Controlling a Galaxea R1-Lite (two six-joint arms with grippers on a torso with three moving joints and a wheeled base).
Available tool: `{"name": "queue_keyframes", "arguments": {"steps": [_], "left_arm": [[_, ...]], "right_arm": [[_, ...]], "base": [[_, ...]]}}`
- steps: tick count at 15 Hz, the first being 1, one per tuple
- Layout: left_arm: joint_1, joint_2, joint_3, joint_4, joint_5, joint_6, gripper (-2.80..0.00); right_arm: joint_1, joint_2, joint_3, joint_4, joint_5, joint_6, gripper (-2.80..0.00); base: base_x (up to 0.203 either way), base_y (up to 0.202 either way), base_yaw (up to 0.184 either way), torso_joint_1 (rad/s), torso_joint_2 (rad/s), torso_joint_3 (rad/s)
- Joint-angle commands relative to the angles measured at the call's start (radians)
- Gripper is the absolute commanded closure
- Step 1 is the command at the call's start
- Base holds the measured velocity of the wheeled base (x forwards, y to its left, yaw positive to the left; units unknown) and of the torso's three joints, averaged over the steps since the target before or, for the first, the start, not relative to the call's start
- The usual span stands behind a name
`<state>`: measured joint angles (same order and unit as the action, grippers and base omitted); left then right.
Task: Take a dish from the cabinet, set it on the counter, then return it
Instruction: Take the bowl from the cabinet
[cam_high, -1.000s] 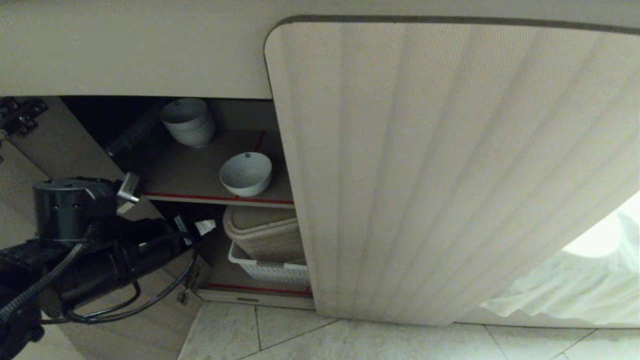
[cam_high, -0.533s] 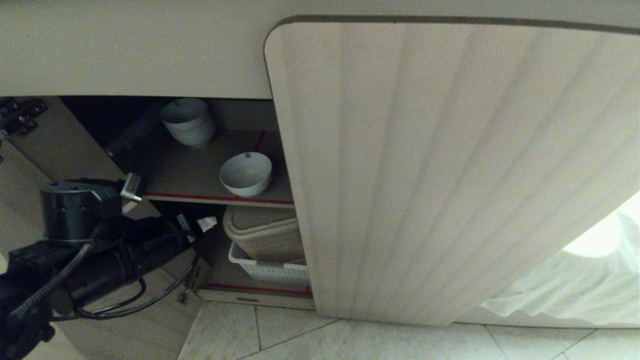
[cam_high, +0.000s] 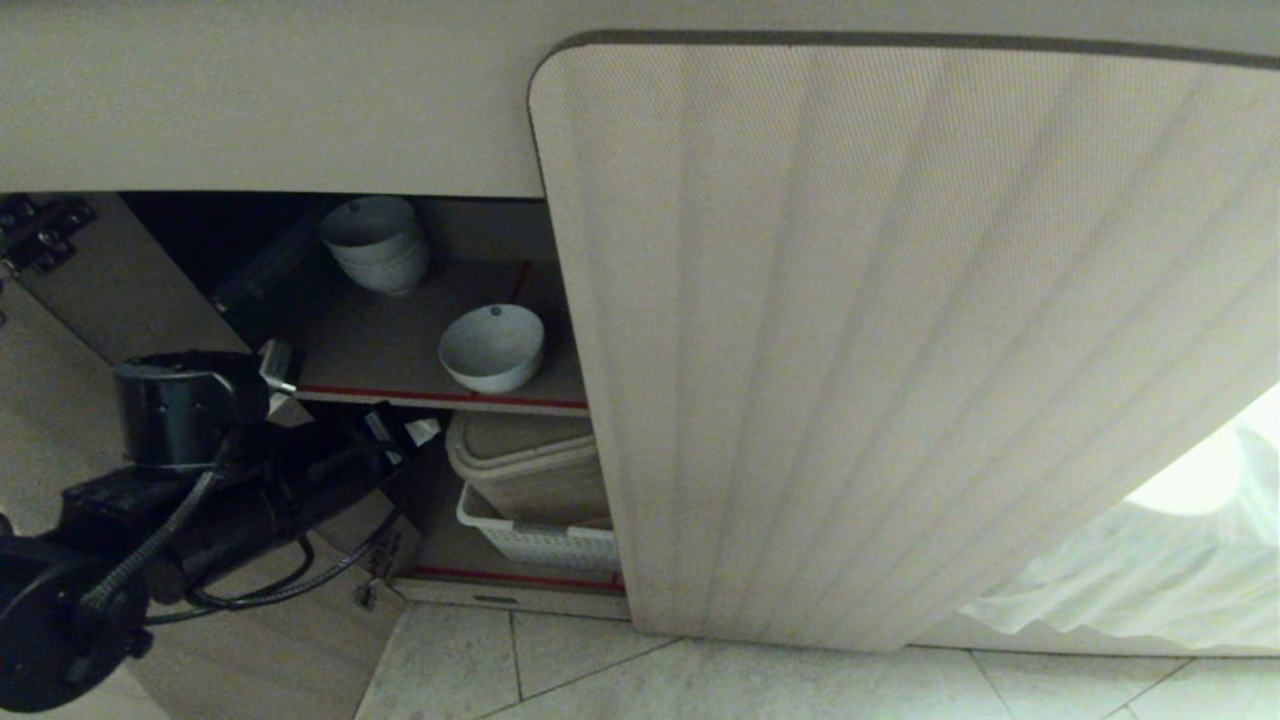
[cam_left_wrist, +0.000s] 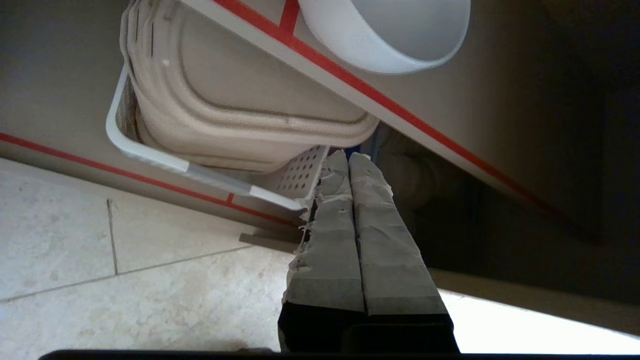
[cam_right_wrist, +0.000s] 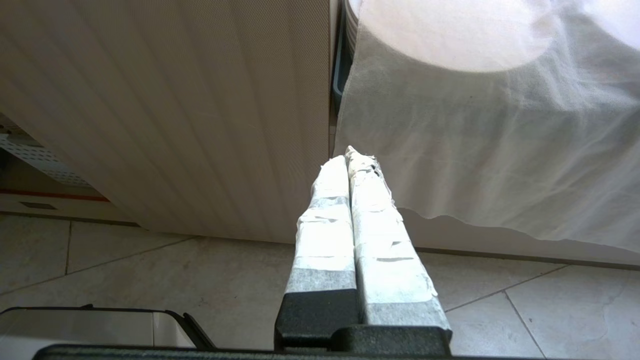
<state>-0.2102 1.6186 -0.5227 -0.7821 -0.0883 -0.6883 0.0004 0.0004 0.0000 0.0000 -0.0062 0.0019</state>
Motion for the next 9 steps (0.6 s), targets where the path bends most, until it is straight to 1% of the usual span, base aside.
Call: {"name": "queue_keyframes", "arguments": {"steps": [1, 9], "left_arm": [[0.001, 0.038, -0.042, -0.003, 0.000, -0.005, 0.00], [0.012, 0.121, -0.160, -0.002, -0.001, -0.007, 0.00]], "right_arm": [[0.000, 0.000, 0.000, 0.000, 0.000, 0.000, 0.00], [0.000, 0.000, 0.000, 0.000, 0.000, 0.000, 0.00]], "base": [[0.000, 0.000, 0.000, 0.000, 0.00, 0.000], [0.000, 0.000, 0.000, 0.000, 0.00, 0.000]]}}
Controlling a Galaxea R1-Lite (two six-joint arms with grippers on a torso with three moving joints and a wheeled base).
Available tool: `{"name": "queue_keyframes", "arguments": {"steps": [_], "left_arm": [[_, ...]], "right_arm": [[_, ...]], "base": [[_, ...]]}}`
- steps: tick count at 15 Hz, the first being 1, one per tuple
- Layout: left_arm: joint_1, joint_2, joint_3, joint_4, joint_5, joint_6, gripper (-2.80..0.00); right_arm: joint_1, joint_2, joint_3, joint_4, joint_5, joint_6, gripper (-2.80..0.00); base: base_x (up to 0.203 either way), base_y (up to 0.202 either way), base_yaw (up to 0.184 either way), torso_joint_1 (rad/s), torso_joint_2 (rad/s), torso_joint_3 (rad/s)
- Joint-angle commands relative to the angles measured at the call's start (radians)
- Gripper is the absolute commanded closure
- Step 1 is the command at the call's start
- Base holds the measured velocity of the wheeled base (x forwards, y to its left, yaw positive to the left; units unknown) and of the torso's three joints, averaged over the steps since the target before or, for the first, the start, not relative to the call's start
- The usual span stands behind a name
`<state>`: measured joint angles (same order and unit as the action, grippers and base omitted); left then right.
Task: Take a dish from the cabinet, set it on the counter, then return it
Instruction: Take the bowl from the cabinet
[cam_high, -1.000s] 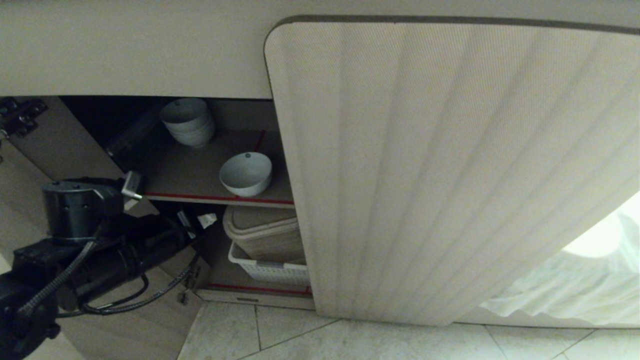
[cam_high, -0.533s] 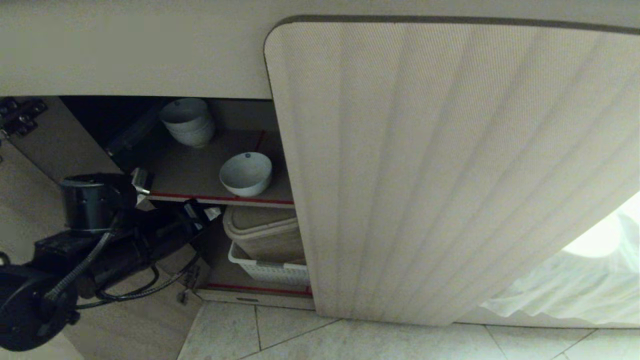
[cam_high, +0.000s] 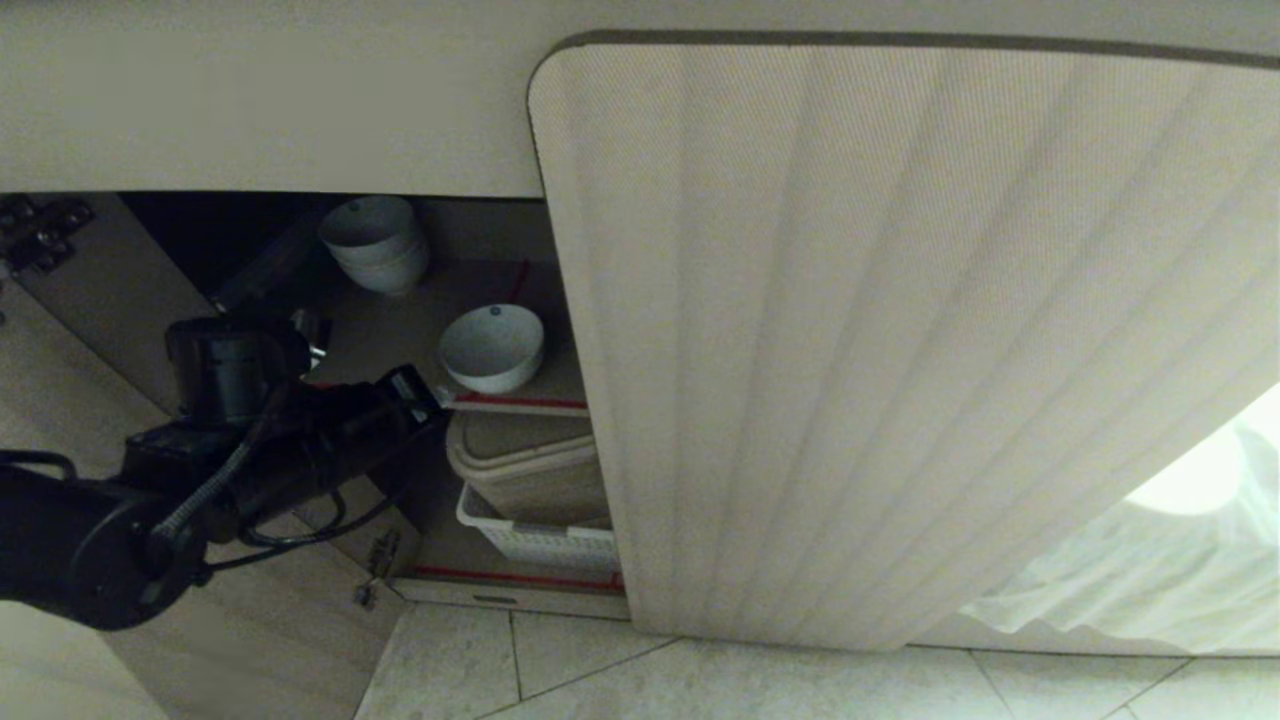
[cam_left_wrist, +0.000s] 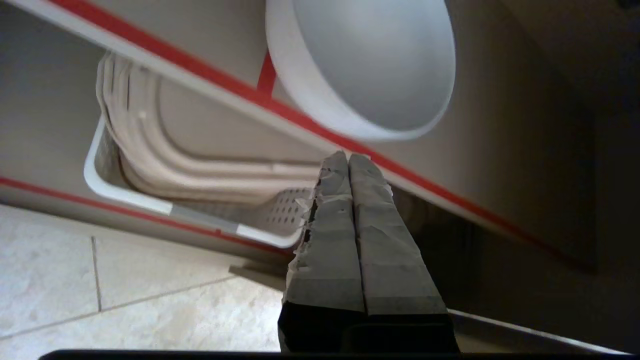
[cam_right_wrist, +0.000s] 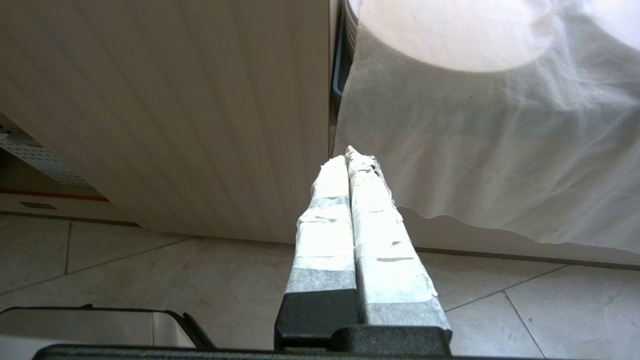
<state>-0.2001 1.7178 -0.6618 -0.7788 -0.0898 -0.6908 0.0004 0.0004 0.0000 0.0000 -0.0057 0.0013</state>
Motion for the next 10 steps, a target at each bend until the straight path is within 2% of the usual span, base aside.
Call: {"name": "queue_keyframes", "arguments": {"steps": [1, 10], "left_arm": [[0.002, 0.025, -0.033, -0.005, 0.001, -0.004, 0.00], [0.004, 0.016, -0.042, -0.005, 0.002, -0.006, 0.00]], "right_arm": [[0.000, 0.000, 0.000, 0.000, 0.000, 0.000, 0.00], [0.001, 0.000, 0.000, 0.000, 0.000, 0.000, 0.00]], "base": [[0.000, 0.000, 0.000, 0.000, 0.00, 0.000], [0.000, 0.000, 0.000, 0.000, 0.00, 0.000]]}}
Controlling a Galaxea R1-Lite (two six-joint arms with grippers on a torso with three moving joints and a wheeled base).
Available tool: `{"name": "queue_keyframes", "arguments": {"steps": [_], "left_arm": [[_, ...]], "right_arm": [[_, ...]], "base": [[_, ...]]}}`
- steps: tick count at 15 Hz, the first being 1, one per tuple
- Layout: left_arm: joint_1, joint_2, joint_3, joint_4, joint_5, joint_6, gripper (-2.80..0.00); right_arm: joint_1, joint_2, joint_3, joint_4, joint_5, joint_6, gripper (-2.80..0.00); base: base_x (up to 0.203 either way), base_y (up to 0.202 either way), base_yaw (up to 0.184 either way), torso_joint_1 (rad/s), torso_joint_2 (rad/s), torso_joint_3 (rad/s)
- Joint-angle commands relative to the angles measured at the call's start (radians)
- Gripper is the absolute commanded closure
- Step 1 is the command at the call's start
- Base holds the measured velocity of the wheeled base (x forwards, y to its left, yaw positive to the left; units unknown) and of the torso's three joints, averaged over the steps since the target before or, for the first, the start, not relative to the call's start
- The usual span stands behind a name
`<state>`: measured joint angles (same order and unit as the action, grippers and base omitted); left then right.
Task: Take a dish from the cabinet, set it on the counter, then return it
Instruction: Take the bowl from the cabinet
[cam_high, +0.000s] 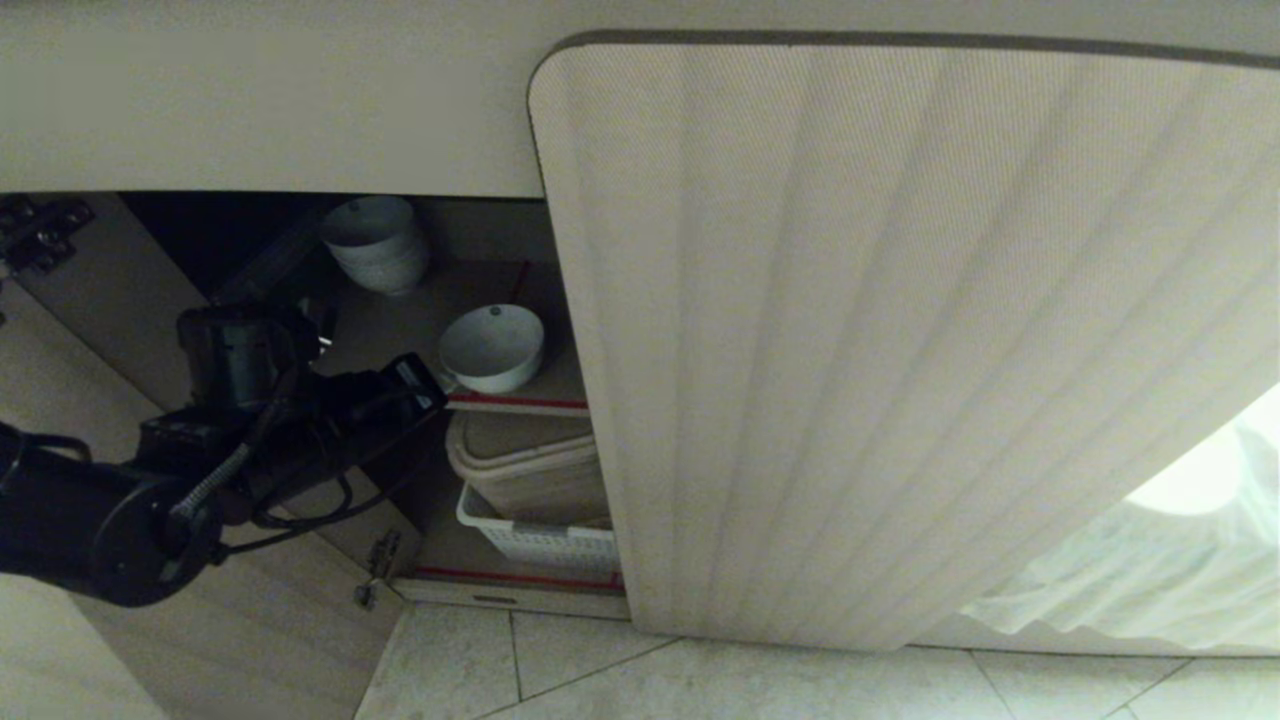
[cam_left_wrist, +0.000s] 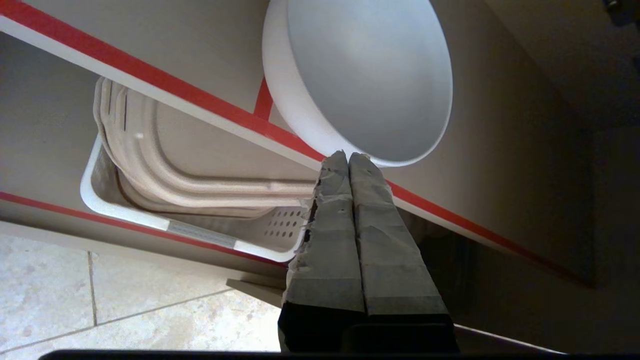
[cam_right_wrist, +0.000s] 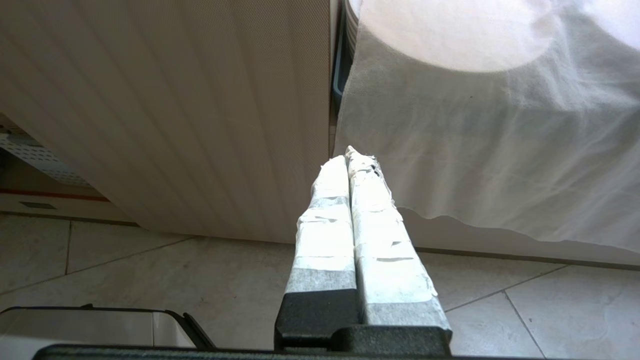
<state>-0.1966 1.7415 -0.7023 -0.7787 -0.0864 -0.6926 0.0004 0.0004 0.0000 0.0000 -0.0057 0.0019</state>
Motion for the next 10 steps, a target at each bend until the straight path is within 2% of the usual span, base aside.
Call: {"name": "queue_keyframes", "arguments": {"steps": [1, 10], "left_arm": [[0.000, -0.010, 0.000, -0.005, -0.001, -0.004, 0.00], [0.000, -0.075, 0.035, 0.004, 0.000, -0.002, 0.00]], "right_arm": [[0.001, 0.000, 0.000, 0.000, 0.000, 0.000, 0.00], [0.001, 0.000, 0.000, 0.000, 0.000, 0.000, 0.00]], "base": [[0.000, 0.000, 0.000, 0.000, 0.00, 0.000], [0.000, 0.000, 0.000, 0.000, 0.00, 0.000]]}}
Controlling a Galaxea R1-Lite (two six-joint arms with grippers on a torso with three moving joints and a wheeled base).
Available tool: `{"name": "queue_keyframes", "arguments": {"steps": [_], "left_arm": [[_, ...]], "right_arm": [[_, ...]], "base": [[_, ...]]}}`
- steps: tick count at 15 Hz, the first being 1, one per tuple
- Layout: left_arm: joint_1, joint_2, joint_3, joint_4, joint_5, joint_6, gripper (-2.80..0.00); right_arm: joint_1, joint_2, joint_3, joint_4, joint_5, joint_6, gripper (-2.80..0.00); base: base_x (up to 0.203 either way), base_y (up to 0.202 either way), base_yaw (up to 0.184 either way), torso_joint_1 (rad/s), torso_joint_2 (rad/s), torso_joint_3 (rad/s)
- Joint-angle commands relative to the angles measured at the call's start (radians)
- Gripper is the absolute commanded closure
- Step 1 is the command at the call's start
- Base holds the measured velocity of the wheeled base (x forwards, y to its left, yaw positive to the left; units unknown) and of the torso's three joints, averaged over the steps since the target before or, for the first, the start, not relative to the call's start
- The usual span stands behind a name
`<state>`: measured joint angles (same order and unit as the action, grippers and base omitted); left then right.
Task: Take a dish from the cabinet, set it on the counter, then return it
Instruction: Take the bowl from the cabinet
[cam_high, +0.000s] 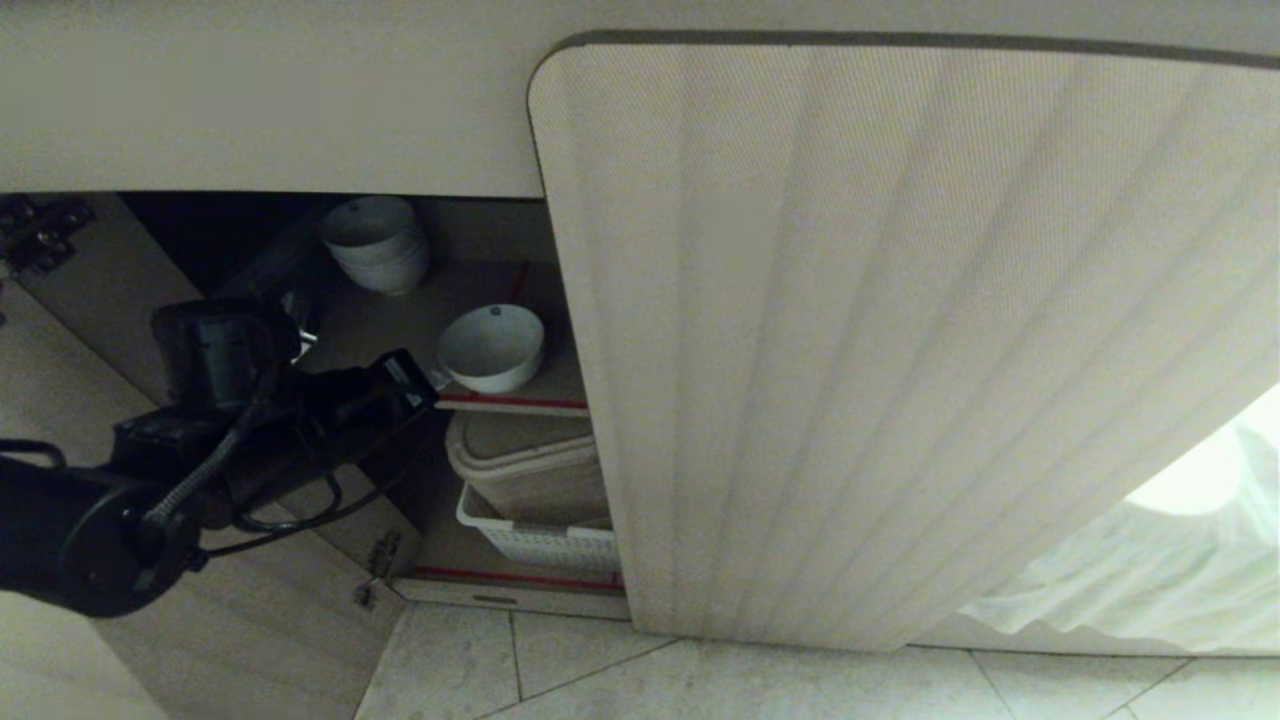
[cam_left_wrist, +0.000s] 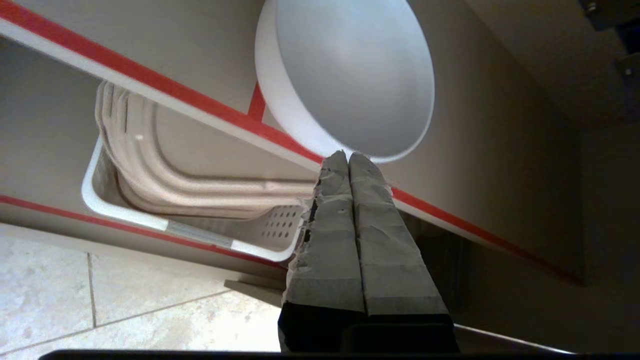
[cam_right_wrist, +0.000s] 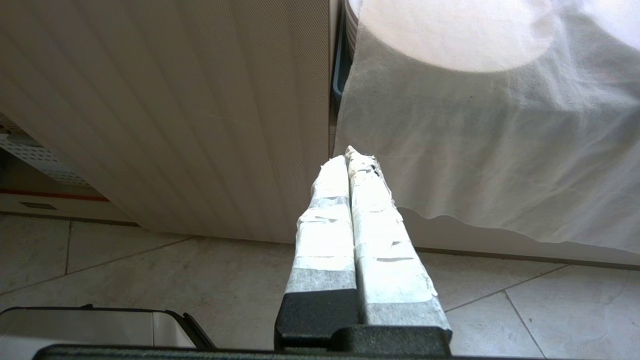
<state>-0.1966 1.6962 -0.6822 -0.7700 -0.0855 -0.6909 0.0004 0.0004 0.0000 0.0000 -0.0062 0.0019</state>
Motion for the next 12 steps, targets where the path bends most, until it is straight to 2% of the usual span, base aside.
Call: {"name": "queue_keyframes", "arguments": {"steps": [1, 8, 9, 12], "left_arm": [[0.000, -0.043, 0.030, -0.005, 0.000, -0.004, 0.00], [0.000, -0.087, 0.091, -0.012, 0.002, -0.003, 0.00], [0.000, -0.088, 0.092, -0.014, 0.012, -0.003, -2.80], [-0.001, -0.102, 0.092, -0.014, 0.018, -0.006, -2.80]], "right_arm": [[0.001, 0.000, 0.000, 0.000, 0.000, 0.000, 0.00], [0.000, 0.000, 0.000, 0.000, 0.000, 0.000, 0.00], [0.000, 0.000, 0.000, 0.000, 0.000, 0.000, 0.00], [0.000, 0.000, 0.000, 0.000, 0.000, 0.000, 0.00]], "base": [[0.000, 0.000, 0.000, 0.000, 0.00, 0.000], [0.000, 0.000, 0.000, 0.000, 0.00, 0.000], [0.000, 0.000, 0.000, 0.000, 0.00, 0.000], [0.000, 0.000, 0.000, 0.000, 0.00, 0.000]]}}
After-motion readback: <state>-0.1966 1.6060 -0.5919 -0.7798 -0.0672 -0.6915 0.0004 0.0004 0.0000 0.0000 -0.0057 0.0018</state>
